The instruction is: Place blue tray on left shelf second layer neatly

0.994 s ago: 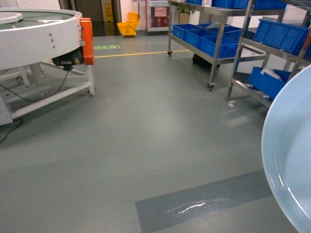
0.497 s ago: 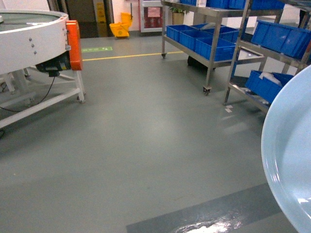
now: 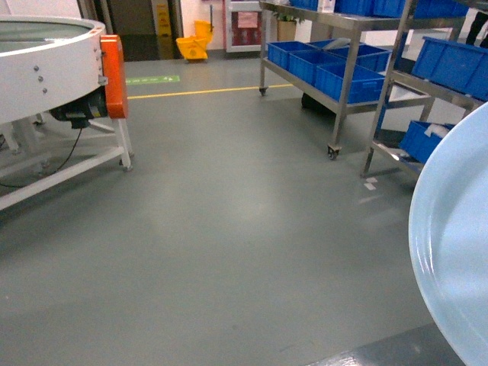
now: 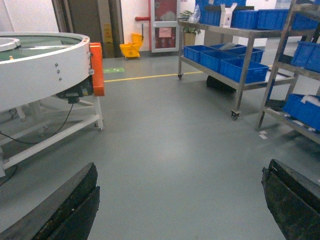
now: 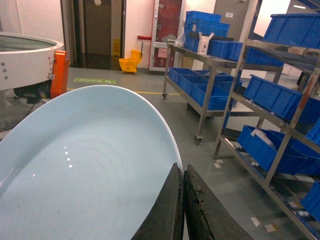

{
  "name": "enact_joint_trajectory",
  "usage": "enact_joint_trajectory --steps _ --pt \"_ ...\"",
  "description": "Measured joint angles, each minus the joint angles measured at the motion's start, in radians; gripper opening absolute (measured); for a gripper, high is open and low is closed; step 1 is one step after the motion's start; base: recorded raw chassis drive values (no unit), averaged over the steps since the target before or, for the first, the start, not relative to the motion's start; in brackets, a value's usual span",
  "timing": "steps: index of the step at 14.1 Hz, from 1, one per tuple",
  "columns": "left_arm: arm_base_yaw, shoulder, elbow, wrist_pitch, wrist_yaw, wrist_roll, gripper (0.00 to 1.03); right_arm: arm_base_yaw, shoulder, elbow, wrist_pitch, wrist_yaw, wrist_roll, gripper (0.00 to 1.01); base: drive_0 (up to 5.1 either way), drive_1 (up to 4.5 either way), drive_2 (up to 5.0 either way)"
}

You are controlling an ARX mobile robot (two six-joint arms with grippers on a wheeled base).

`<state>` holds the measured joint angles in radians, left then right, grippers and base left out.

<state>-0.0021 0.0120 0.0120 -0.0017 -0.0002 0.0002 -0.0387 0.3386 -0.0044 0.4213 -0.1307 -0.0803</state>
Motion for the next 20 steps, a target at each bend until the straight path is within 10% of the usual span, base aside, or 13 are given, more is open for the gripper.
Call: enact_joint_trajectory --steps 10,20 --pt "0.001 0.0 0.0 0.0 0.0 0.0 0.98 0.0 0.0 0.0 -0.003 0.0 0.0 0.02 0.0 4.25 -4.3" --pt "0.002 0.0 0.0 -0.004 -0.003 0.0 0.98 0.001 0.001 0.0 -0.003 0.0 0.0 0.02 1.1 2.01 0.3"
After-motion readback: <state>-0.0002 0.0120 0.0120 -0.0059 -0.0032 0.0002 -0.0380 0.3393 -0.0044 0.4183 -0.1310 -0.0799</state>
